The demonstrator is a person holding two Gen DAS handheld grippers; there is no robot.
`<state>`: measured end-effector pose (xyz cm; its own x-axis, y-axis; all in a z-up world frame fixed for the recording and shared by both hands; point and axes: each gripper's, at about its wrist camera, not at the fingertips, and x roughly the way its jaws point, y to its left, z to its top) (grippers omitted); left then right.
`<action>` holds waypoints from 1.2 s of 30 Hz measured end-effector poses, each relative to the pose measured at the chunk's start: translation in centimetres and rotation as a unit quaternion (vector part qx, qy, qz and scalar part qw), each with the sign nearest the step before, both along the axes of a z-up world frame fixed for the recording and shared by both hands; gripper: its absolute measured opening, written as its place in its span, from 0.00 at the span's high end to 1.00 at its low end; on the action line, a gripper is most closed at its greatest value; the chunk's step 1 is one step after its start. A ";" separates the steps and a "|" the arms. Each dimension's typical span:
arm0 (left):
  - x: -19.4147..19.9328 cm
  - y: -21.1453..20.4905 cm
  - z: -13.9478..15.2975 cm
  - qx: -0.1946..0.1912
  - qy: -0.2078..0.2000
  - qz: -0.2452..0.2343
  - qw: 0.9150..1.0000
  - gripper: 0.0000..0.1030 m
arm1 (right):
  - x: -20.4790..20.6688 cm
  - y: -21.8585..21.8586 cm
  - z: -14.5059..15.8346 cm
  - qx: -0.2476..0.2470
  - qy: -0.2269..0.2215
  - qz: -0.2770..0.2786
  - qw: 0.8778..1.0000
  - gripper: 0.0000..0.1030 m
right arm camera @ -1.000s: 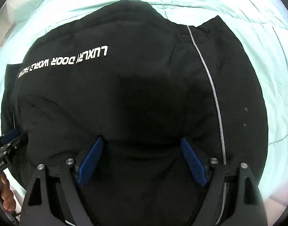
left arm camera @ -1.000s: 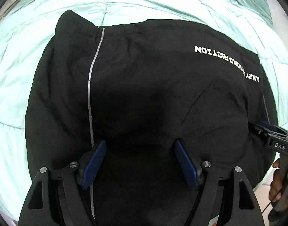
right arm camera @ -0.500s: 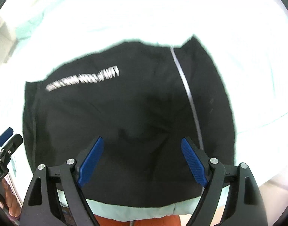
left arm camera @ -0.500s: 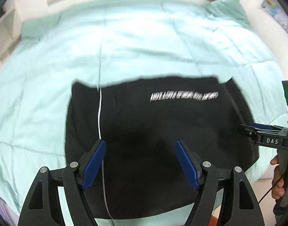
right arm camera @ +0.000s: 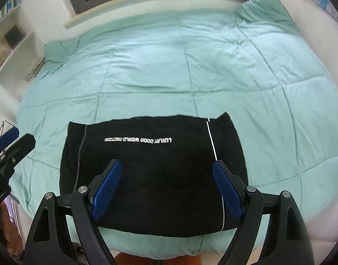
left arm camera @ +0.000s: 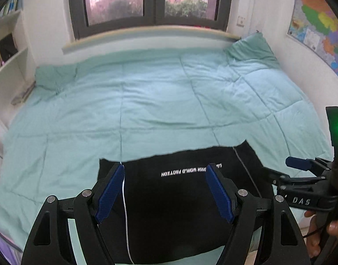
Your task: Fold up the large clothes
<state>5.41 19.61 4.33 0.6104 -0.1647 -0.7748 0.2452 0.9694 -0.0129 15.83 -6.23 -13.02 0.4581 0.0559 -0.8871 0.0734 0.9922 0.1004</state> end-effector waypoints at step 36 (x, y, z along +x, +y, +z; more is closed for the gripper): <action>-2.1 1.2 -0.6 0.002 0.033 0.066 0.997 0.25 | -2.2 0.8 0.0 -0.013 0.022 -0.012 1.000 0.17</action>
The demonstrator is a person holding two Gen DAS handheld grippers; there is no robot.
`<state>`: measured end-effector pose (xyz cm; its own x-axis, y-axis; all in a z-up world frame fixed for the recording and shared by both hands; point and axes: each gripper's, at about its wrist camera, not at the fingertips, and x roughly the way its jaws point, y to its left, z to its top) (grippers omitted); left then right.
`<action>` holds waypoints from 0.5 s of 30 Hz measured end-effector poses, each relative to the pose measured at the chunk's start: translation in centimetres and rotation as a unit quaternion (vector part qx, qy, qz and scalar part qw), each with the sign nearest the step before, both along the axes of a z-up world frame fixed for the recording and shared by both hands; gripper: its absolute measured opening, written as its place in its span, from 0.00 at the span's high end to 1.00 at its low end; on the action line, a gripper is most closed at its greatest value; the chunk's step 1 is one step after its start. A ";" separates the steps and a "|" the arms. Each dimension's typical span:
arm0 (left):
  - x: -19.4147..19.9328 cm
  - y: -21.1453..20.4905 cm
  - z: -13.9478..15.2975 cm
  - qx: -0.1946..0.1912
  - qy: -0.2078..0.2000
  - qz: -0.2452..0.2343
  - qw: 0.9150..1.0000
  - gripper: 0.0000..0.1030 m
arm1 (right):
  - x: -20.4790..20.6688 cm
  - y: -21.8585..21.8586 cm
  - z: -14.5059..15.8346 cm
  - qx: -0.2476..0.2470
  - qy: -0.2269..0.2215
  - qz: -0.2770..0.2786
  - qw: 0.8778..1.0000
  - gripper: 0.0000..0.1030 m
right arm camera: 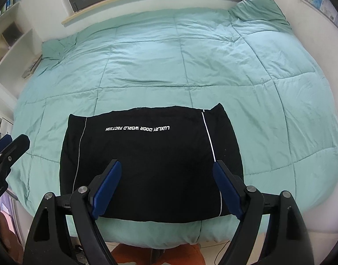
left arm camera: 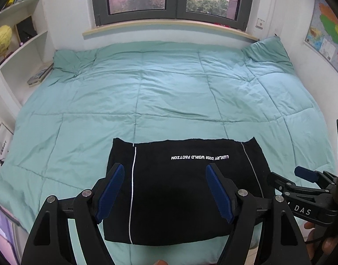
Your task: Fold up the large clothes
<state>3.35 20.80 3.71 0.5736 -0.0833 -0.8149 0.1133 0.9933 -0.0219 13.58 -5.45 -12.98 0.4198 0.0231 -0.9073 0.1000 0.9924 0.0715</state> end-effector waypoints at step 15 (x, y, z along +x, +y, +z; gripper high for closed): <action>0.6 0.4 -0.6 -0.001 0.018 -0.002 1.000 0.25 | 0.2 0.1 -0.8 0.001 0.007 -0.001 1.000 0.17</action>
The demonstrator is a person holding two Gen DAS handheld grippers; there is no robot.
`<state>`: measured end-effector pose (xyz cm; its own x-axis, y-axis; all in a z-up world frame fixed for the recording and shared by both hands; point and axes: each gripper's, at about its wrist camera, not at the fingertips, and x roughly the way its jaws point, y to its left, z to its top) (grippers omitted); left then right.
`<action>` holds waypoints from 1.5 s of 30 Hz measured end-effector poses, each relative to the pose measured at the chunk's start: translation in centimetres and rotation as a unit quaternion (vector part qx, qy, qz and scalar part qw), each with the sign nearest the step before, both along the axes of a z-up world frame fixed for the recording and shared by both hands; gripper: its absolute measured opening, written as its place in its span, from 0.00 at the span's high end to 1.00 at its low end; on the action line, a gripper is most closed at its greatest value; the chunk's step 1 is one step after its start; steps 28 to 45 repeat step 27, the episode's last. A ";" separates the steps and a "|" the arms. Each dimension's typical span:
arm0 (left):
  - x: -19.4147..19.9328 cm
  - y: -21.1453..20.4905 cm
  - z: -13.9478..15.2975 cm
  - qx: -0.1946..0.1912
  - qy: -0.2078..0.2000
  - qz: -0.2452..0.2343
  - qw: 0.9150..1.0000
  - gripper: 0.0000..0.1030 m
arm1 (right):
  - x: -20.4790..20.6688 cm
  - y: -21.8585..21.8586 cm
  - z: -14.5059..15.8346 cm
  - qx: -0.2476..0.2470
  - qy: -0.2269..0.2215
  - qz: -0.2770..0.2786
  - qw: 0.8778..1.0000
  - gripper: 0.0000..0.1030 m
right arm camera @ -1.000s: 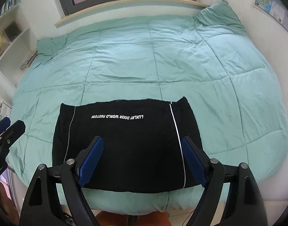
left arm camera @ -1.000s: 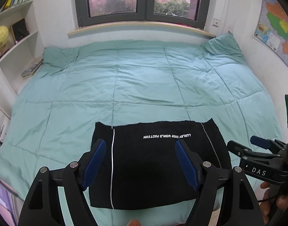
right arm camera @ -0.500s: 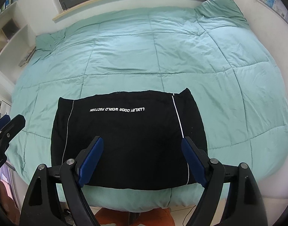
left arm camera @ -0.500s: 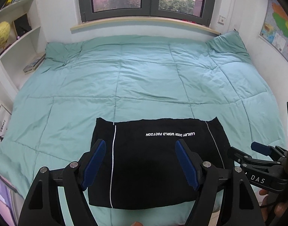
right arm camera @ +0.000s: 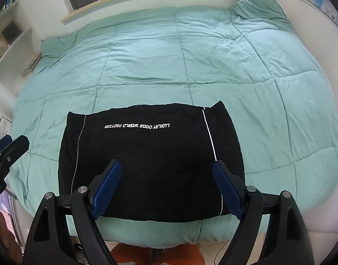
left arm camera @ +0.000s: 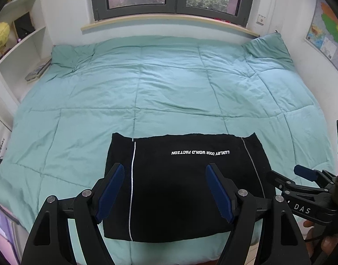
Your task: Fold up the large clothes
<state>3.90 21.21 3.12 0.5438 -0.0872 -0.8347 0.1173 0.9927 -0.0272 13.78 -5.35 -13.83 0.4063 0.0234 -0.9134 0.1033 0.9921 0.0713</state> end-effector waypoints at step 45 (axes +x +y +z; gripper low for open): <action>-0.8 -0.9 0.4 0.061 -0.042 0.011 0.997 0.25 | -0.2 0.5 -0.9 -0.003 0.015 0.011 1.000 0.17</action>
